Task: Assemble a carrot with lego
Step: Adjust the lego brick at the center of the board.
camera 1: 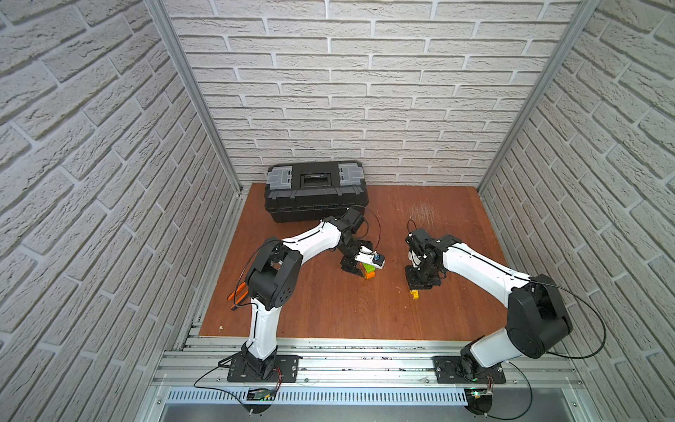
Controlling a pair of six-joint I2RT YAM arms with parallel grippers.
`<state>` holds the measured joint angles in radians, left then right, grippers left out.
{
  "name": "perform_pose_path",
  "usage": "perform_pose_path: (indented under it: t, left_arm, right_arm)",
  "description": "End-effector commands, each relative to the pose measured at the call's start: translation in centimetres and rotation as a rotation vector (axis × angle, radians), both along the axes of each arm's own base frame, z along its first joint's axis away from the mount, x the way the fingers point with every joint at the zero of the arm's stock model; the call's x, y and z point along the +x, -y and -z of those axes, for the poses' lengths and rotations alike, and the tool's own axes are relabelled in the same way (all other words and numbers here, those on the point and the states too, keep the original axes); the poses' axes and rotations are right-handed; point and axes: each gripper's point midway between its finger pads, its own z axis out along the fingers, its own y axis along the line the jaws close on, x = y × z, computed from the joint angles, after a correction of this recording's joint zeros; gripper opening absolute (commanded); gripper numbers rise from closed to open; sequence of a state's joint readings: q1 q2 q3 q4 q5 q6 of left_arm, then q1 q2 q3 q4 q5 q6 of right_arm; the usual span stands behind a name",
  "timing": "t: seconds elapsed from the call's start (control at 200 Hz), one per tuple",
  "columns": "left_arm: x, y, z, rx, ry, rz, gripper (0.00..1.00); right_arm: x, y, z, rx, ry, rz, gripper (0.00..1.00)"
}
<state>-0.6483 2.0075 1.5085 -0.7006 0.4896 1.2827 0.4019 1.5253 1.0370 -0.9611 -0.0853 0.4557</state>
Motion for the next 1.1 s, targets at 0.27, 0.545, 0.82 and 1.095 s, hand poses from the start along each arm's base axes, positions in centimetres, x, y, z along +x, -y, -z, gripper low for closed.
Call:
perform_pose_path:
  t: [0.27,0.545,0.82,1.095]
  left_arm:
    - [-1.5,-0.4,1.7,0.104,-0.054,0.014,0.72]
    - [-2.5,-0.2,0.9,0.097,-0.103,-0.069,0.64]
    - [-4.0,0.2,0.2,0.026,-0.146,-0.196,0.62]
    - [-5.0,0.8,-0.9,-0.108,-0.154,-0.353,0.69]
  right_arm:
    - [-0.3,0.1,-0.5,0.022,0.024,-0.005,0.05]
    - [-0.2,-0.2,-0.4,0.04,0.031,-0.005,0.05]
    - [-0.3,-0.5,-0.4,0.067,0.044,0.003,0.04]
    - [-0.1,-0.7,-1.1,0.086,0.066,0.016,0.04]
